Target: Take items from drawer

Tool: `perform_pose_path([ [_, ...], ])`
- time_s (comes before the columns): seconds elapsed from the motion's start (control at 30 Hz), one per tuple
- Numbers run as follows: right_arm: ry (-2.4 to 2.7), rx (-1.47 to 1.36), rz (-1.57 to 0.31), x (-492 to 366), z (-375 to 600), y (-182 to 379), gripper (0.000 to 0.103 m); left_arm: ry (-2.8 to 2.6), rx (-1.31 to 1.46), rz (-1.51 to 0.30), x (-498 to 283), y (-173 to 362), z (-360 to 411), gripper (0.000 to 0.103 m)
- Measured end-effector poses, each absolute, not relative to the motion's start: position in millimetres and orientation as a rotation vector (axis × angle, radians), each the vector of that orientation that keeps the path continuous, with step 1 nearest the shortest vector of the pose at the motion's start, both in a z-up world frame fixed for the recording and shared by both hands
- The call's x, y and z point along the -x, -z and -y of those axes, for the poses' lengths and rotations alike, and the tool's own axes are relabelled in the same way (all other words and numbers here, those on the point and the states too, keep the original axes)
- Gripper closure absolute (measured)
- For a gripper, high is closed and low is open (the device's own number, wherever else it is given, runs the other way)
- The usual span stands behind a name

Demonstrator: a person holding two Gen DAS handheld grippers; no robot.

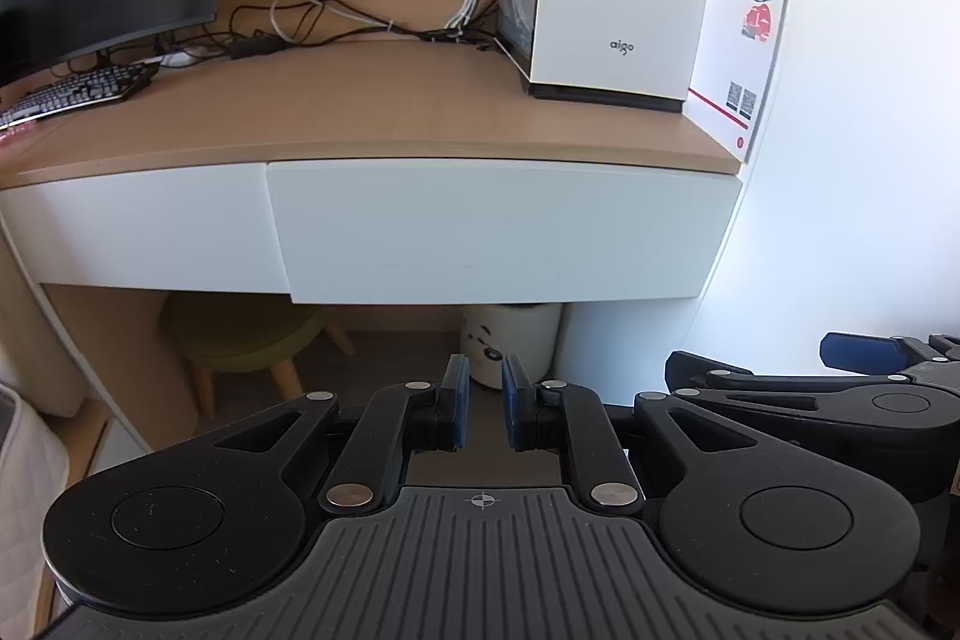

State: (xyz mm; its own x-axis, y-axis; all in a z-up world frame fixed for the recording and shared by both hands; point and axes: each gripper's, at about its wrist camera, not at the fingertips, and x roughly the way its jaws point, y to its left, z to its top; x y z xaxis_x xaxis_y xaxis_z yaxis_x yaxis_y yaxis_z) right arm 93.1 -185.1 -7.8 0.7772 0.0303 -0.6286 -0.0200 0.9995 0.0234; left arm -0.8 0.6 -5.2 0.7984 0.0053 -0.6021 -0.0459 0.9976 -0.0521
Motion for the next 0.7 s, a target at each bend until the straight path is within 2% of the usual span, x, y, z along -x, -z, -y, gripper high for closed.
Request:
perform_pose_path([
  [0.7, -0.025, -0.017, -0.681, -94.9, 187.5, 9.8, 0.005, -0.047, 0.078, -0.650, -1.3, 7.3, -0.1, 0.088],
])
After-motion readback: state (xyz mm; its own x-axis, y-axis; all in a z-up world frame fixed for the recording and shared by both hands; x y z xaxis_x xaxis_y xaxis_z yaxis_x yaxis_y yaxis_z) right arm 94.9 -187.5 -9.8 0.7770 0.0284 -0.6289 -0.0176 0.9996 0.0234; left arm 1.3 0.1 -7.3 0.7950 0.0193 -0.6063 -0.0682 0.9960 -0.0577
